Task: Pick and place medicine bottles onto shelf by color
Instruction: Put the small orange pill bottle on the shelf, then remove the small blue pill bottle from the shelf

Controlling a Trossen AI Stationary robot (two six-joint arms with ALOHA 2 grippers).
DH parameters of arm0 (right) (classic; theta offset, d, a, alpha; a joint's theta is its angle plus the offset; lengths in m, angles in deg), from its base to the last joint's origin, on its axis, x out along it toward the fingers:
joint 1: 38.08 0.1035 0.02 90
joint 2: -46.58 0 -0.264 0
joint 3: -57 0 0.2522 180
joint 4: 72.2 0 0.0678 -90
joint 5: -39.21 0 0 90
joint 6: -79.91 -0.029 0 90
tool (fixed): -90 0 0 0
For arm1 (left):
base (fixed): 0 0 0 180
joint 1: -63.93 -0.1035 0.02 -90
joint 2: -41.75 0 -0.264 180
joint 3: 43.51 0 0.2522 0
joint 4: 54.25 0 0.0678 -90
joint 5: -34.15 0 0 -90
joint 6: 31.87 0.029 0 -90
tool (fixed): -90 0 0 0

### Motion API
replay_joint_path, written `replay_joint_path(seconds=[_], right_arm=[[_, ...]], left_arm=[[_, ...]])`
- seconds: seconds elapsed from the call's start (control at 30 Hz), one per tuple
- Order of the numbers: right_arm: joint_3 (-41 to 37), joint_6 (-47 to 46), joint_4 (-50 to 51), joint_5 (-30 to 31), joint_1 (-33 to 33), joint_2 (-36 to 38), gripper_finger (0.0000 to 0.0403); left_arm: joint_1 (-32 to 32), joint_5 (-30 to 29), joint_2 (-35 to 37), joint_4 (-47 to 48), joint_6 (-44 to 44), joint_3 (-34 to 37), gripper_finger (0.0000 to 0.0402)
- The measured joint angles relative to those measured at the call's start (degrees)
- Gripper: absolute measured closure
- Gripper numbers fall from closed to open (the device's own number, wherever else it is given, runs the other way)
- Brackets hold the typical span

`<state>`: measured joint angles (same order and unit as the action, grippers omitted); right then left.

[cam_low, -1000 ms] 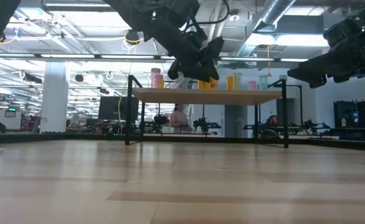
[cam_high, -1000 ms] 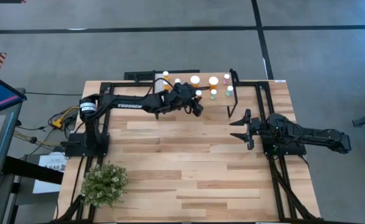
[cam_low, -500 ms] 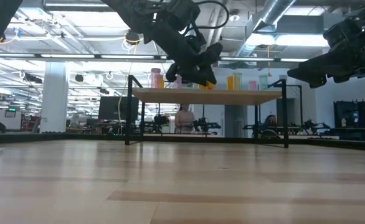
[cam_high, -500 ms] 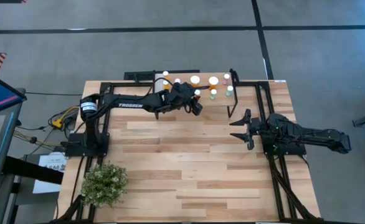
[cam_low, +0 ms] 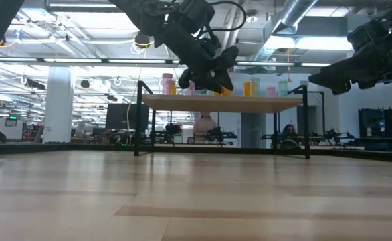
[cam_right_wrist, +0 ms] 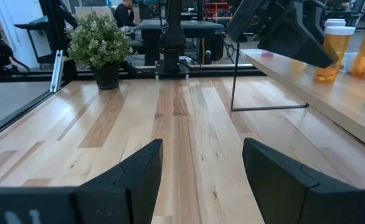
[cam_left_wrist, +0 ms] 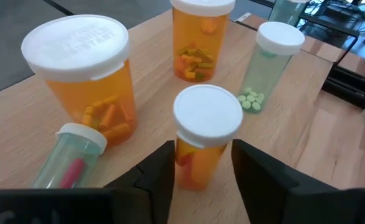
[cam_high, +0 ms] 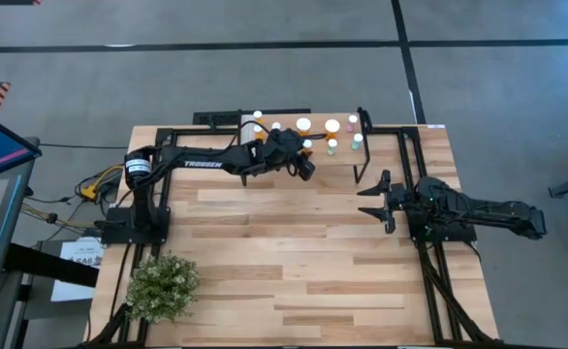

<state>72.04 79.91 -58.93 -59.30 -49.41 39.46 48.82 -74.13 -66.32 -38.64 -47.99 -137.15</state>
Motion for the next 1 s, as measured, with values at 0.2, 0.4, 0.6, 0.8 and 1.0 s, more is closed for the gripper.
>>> replay_joint_path(seconds=[0.2, 0.4, 0.6, 0.8, 1.0], right_arm=[[0.00, -0.01, 0.00, 0.00, 0.00, 0.00, 0.0158], [0.00, -0.01, 0.00, 0.00, 0.00, 0.00, 0.0158], [0.00, 0.00, 0.00, 0.00, 0.00, 0.00, 0.0158], [0.00, -0.01, 0.00, -0.02, 0.00, 0.00, 0.0158], [0.00, 0.02, 0.02, -0.02, 0.00, 0.00, 0.0158]], left_arm=[[0.02, 0.00, 0.00, -0.06, 0.00, 0.00, 0.0217], [0.04, 0.00, 0.00, -0.42, 0.00, 0.00, 0.0192], [0.04, 0.64, 0.10, -0.46, 0.00, 0.00, 0.0180], [0.10, 1.59, 1.19, -1.42, 0.16, 0.01, 0.0173], [0.28, 1.52, 3.21, -1.22, 1.37, 0.00, 0.0170]])
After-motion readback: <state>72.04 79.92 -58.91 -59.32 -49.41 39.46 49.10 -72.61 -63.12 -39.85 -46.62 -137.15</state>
